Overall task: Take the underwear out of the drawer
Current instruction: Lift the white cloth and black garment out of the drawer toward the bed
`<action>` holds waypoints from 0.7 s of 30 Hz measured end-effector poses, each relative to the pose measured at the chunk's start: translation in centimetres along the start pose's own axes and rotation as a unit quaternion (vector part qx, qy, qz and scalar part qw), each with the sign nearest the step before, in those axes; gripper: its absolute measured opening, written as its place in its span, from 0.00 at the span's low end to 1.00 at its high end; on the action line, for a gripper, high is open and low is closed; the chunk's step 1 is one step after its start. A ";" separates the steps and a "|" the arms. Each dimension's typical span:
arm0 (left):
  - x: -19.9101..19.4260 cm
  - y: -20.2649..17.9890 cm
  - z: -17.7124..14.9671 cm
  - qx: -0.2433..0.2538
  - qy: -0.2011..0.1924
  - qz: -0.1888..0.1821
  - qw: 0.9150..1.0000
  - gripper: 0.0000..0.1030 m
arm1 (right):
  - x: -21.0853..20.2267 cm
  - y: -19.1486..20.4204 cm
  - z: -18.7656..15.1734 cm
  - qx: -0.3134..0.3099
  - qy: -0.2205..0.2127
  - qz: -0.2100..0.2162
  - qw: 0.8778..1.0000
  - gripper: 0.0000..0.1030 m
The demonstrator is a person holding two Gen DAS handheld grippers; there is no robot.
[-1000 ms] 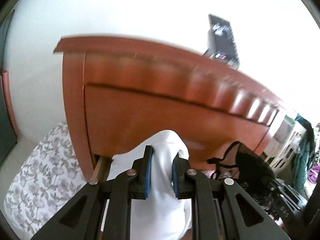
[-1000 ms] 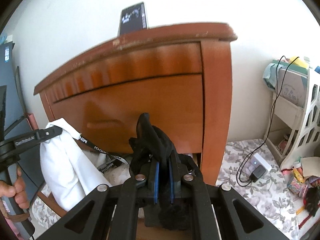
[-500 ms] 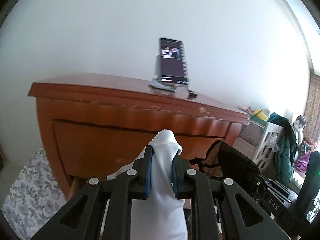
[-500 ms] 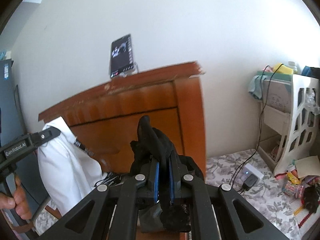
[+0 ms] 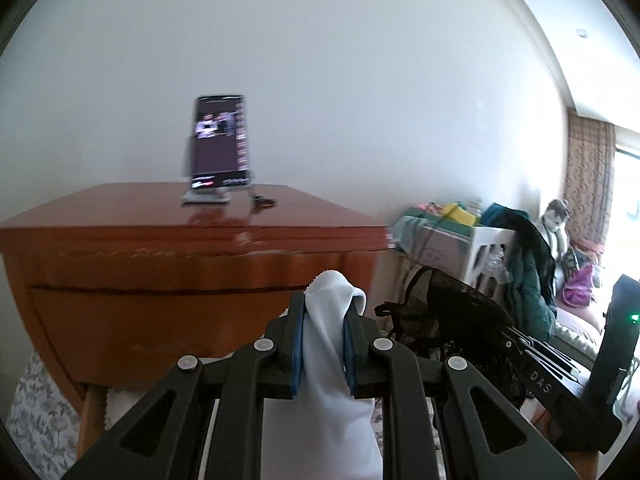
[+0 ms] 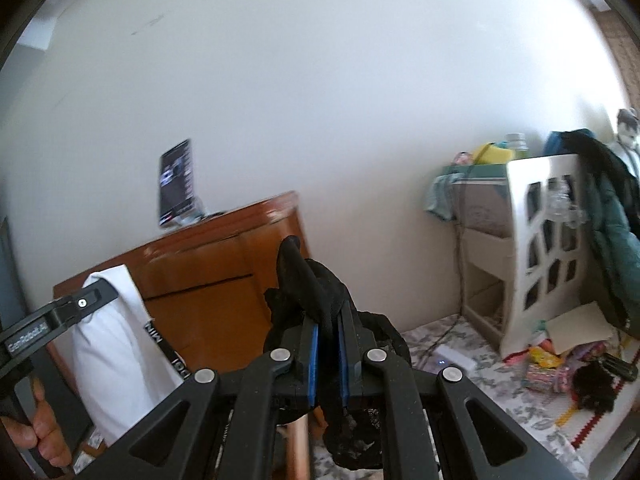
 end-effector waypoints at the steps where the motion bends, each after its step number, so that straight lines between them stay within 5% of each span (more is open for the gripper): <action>1: 0.0 -0.5 0.0 0.003 0.000 -0.003 1.000 0.17 | -0.1 -0.8 0.1 0.005 -0.002 -0.008 1.000 0.08; 10: 1.8 -7.9 2.3 0.049 -0.002 -0.064 0.997 0.17 | -1.9 -7.3 0.8 0.067 -0.019 -0.054 0.996 0.08; 21: 1.5 -16.6 4.8 0.084 -0.028 -0.160 0.983 0.17 | -4.8 -13.9 1.0 0.116 -0.041 -0.136 0.983 0.08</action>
Point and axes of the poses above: each gripper's, at about its wrist camera, not at the fingertips, and x roughly the way its jaws point, y to its left, z to its top, the point moved 5 cm from there along x, roughly the way its jaws point, and after that the axes turned 1 degree about z, right-handed, at the moved point
